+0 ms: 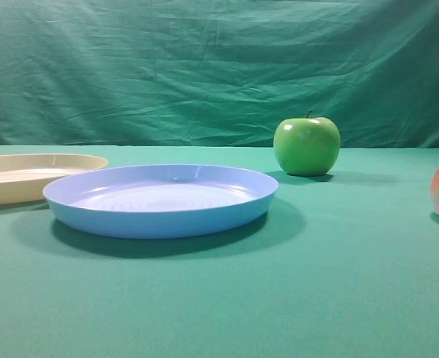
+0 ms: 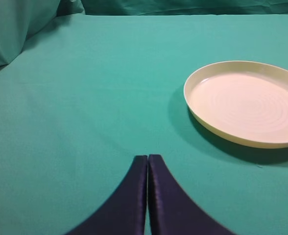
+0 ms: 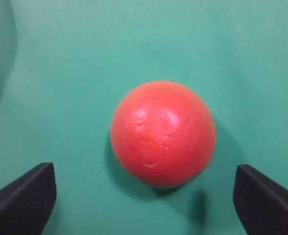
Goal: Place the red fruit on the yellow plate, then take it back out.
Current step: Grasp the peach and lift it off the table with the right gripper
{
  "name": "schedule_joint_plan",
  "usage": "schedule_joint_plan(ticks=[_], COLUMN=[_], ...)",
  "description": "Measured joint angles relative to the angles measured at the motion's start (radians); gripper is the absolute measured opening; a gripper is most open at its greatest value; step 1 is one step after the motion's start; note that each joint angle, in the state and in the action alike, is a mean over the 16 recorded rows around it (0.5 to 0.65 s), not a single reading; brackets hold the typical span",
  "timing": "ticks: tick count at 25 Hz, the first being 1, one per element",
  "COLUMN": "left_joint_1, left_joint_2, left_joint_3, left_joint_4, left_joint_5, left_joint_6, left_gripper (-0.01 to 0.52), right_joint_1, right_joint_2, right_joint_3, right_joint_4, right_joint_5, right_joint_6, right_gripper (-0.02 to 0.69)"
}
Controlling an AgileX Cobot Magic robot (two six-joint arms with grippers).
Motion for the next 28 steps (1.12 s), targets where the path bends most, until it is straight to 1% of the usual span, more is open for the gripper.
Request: schedule_joint_plan(ticks=[4, 8, 10, 14, 18, 22, 25, 28], left_joint_1=[0.0, 0.0, 0.0, 0.0, 0.0, 0.0, 0.0, 0.0], left_joint_2=[0.0, 0.0, 0.0, 0.0, 0.0, 0.0, 0.0, 0.0], left_joint_3=[0.0, 0.0, 0.0, 0.0, 0.0, 0.0, 0.0, 0.0], left_joint_4=[0.0, 0.0, 0.0, 0.0, 0.0, 0.0, 0.0, 0.0], left_joint_5=[0.0, 0.0, 0.0, 0.0, 0.0, 0.0, 0.0, 0.0], left_joint_6=[0.0, 0.0, 0.0, 0.0, 0.0, 0.0, 0.0, 0.0], left_gripper=[0.0, 0.0, 0.0, 0.0, 0.0, 0.0, 0.0, 0.0], right_joint_1=[0.012, 0.017, 0.017, 0.018, 0.018, 0.019, 0.026, 0.046], right_joint_2=[0.072, 0.129, 0.15, 0.177, 0.187, 0.184, 0.178, 0.17], right_joint_3=[-0.001, -0.006, -0.011, -0.028, -0.072, -0.157, -0.246, -0.347], right_joint_4=[-0.004, -0.008, -0.011, -0.015, -0.018, -0.02, -0.022, -0.024], right_joint_5=[-0.062, -0.115, -0.133, -0.144, -0.115, -0.053, 0.006, 0.061], right_joint_6=[-0.015, -0.033, -0.042, -0.056, -0.063, -0.065, -0.065, -0.067], right_gripper=[0.66, 0.616, 0.576, 0.466, 0.355, 0.269, 0.226, 0.214])
